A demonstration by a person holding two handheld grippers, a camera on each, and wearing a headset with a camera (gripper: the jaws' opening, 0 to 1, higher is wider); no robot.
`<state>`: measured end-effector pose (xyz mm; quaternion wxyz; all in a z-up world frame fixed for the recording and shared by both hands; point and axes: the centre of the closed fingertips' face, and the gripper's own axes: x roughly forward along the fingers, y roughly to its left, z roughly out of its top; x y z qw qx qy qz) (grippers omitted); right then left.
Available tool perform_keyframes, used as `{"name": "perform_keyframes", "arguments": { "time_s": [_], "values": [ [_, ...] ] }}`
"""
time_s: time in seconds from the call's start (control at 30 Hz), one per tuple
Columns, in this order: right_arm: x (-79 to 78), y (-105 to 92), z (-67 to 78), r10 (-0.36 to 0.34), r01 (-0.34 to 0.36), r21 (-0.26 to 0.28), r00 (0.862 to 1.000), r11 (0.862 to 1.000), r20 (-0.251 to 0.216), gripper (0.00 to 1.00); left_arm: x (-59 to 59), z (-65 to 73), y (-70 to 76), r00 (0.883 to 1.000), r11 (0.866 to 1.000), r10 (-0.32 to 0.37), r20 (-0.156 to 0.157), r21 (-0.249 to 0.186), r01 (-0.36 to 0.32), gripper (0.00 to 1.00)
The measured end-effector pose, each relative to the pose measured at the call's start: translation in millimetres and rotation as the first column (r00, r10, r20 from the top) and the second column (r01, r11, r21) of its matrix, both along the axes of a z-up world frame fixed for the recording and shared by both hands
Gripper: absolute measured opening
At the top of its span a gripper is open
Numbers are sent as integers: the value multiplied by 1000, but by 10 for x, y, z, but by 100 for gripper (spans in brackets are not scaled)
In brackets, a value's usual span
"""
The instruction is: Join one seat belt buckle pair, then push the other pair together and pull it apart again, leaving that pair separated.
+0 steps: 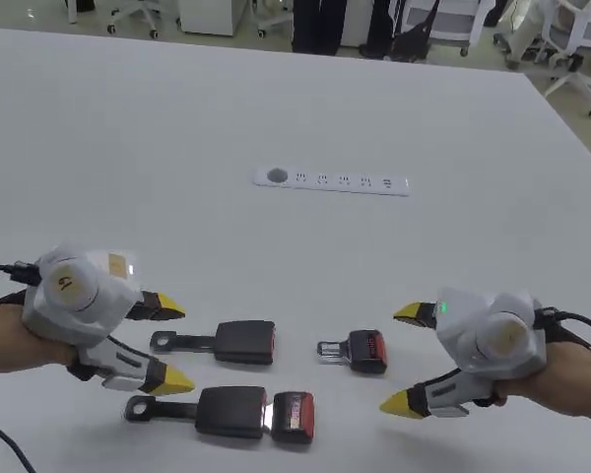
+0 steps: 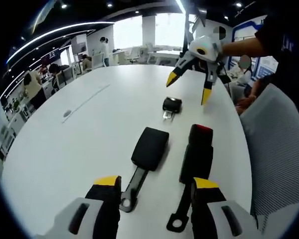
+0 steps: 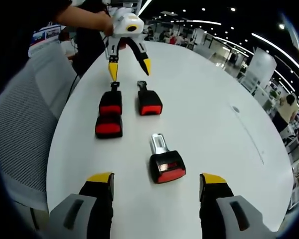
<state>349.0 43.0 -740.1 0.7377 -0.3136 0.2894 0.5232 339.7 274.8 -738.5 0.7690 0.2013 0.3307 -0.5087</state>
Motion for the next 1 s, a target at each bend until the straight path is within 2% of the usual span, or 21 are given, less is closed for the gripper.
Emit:
{"name": "perform_keyframes", "arguments": {
  "time_s": [0.13, 0.27, 0.3, 0.4, 0.43, 0.53, 0.57, 0.7, 0.77, 0.83, 1.0],
  "values": [
    [-34, -35, -12, -37, 37, 22, 999, 999, 7, 73, -75, -6, 32, 999, 999, 35, -2, -34, -35, 62],
    [-81, -36, 7, -76, 76, 53, 997, 996, 3, 77, -146, -6, 58, 998, 996, 65, 25, -63, -63, 64],
    [-101, -25, 24, -98, 98, 77, 995, 992, 1, 78, -162, -11, 79, 996, 993, 85, 36, -81, -82, 65],
    [-129, -1, 46, -135, 135, 117, 991, 984, -9, 81, -197, -2, 101, 992, 989, 112, 52, -98, -107, 68],
    [-146, 7, 54, -150, 150, 131, 989, 980, -13, 81, -213, 11, 103, 989, 987, 130, 68, -102, -123, 68],
    [-190, 24, 60, -185, 186, 157, 983, 970, -19, 83, -261, 14, 118, 984, 981, 163, 73, -117, -154, 71],
    [-201, 32, 68, -205, 205, 177, 979, 963, -20, 85, -256, 9, 165, 981, 978, 177, 78, -124, -166, 72],
    [-243, 46, 95, -247, 246, 211, 969, 946, -22, 90, -300, 37, 167, 973, 966, 220, 73, -152, -207, 75],
    [-275, 61, 110, -264, 263, 228, 964, 937, -27, 92, -317, 32, 192, 966, 956, 250, 64, -172, -236, 77],
    [-328, 101, 151, -282, 282, 246, 959, 927, -36, 94, -331, 46, 186, 962, 950, 266, 68, -190, -249, 77],
    [-393, 137, 111, -311, 316, 279, 948, 907, -65, 99, -389, 60, 146, 954, 937, 292, 61, -219, -273, 80]
  ]
}}
